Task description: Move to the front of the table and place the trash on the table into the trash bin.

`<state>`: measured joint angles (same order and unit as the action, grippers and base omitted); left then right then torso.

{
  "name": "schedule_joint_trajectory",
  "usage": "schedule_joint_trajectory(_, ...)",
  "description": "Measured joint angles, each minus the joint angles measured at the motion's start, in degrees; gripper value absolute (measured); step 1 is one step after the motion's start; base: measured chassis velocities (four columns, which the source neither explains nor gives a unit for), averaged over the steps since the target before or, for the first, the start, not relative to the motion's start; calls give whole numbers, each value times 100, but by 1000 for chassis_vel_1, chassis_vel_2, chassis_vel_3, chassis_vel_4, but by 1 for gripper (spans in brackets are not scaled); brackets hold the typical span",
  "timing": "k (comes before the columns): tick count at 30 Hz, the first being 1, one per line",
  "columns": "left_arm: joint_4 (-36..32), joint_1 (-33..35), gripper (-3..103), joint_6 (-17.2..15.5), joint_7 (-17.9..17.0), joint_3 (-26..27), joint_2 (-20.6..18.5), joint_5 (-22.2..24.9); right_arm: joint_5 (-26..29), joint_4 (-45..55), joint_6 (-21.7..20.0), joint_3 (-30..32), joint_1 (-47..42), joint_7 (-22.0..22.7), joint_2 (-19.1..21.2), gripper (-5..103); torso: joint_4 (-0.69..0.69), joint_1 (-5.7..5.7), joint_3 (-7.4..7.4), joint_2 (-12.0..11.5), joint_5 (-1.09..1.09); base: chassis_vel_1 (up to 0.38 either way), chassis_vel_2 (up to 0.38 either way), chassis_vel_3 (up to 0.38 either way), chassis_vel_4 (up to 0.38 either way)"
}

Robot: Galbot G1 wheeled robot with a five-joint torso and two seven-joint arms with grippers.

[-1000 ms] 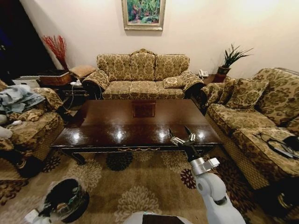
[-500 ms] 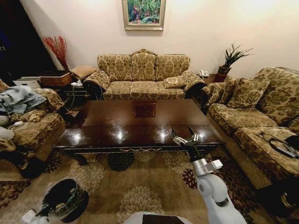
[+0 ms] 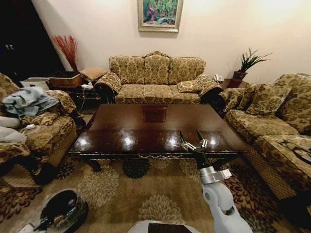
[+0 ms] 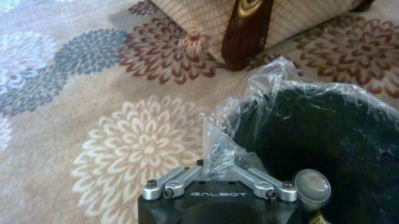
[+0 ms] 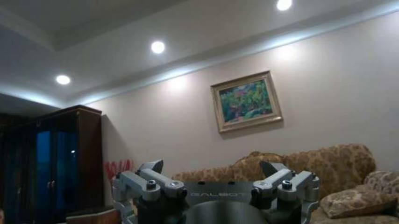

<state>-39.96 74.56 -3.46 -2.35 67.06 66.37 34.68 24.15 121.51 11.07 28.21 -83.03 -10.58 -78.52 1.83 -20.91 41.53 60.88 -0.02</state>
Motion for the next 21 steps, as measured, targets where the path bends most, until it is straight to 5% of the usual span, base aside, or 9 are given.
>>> schedule_joint_trajectory(21,1269,-795,3,85,5,-405,87,860,201,-45,146,271,-176,-79,1,100,-2,0,1,0,4,-14,-11,11,7)
